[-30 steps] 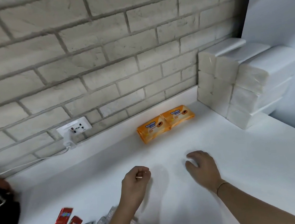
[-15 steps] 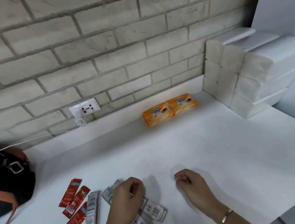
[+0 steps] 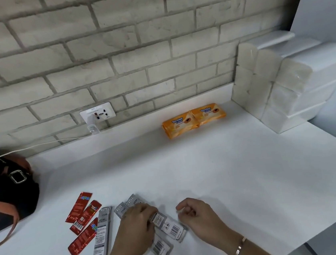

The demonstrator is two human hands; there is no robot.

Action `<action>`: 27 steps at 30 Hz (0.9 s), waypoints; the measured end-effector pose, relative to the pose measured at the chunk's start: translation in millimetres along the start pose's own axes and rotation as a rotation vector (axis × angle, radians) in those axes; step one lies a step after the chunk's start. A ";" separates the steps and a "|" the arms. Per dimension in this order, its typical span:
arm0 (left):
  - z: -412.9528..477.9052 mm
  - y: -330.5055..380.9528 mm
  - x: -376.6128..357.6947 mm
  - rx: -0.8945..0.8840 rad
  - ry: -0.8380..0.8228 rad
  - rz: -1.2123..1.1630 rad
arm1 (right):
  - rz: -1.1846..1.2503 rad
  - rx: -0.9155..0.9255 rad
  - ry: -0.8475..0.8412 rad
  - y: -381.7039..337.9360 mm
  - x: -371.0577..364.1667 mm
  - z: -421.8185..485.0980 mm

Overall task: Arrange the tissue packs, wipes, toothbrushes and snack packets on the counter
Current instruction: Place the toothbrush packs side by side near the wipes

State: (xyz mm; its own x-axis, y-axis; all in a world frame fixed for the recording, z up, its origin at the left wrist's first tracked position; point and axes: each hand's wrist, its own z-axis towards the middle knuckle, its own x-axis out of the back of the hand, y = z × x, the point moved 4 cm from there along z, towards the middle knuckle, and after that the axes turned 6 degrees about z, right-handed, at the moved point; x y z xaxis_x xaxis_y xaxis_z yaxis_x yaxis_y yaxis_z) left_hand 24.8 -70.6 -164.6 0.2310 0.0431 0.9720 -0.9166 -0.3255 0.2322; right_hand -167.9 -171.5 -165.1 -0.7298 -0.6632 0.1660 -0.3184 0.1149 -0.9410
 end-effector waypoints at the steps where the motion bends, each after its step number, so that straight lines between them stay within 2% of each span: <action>1: 1.9 0.0 0.0 -0.014 -0.020 0.049 | -0.024 -0.029 -0.032 1.8 -0.9 0.3; 5: 8.8 2.9 3.3 -0.030 -0.153 0.173 | -0.259 -0.123 -0.226 14.5 -9.6 -2.8; 8: 11.2 6.4 0.5 -0.023 -0.234 0.278 | -0.333 -0.064 -0.236 19.0 -12.1 -0.8; 20: 11.4 8.1 -0.2 -0.128 0.063 0.319 | -0.220 -0.085 -0.241 28.7 -4.2 1.9; 23: 13.0 6.3 6.4 -0.142 0.106 0.286 | -0.166 -0.122 -0.244 26.9 -1.0 2.5; 27: 17.5 0.4 14.6 -0.167 0.281 0.243 | 0.007 -0.222 -0.187 22.8 4.5 1.6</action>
State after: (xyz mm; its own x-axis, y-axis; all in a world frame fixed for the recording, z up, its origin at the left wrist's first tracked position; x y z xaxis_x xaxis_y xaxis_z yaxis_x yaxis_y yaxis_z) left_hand 33.5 -86.6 -151.0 -0.0764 0.2479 0.9658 -0.9792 -0.2011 -0.0258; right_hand -177.5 -173.0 -186.3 -0.6150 -0.7841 0.0832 -0.4532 0.2651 -0.8511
